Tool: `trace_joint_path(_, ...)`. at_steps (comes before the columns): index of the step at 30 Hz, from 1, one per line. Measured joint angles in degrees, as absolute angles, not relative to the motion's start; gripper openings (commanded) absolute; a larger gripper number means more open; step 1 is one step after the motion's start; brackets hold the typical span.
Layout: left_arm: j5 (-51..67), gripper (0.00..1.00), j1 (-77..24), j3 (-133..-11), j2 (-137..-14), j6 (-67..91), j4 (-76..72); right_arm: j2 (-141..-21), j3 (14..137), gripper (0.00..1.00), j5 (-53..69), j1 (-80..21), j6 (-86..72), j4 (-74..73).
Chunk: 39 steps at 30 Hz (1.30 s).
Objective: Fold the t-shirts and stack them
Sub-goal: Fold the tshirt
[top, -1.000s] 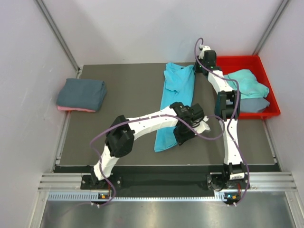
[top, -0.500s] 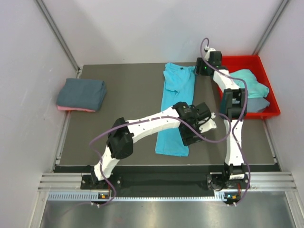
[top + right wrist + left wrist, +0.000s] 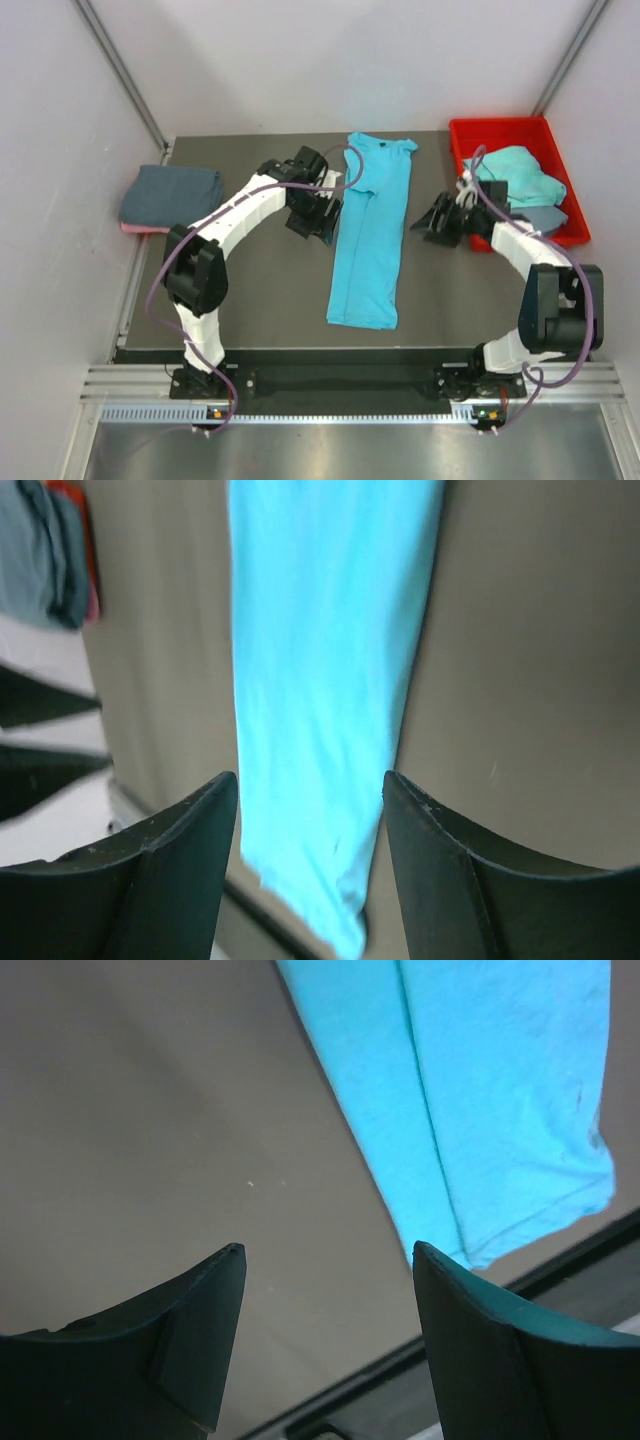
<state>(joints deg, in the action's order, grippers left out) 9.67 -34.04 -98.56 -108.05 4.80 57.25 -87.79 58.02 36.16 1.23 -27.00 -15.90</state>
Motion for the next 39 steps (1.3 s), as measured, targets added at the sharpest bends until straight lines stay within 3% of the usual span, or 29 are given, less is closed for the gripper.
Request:
trace_joint_path(5,20.0,0.72,-30.7,-93.5,-109.9,10.9,56.4,-82.0,40.7,0.59,41.8,0.7,-29.8,-18.3)
trace_joint_path(12,31.3,0.71,-30.3,-79.9,-109.8,18.1,52.8,-76.5,28.8,0.58,44.4,-1.4,-32.2,-18.7)
trace_joint_path(25,39.6,0.69,-30.3,-69.1,-109.9,26.6,45.8,-79.6,27.8,0.56,42.5,-10.9,-33.7,-18.3)
trace_joint_path(39,45.0,0.58,-32.8,-61.3,-110.6,34.7,35.5,-81.0,27.4,0.53,42.4,-14.2,-36.6,-15.8)
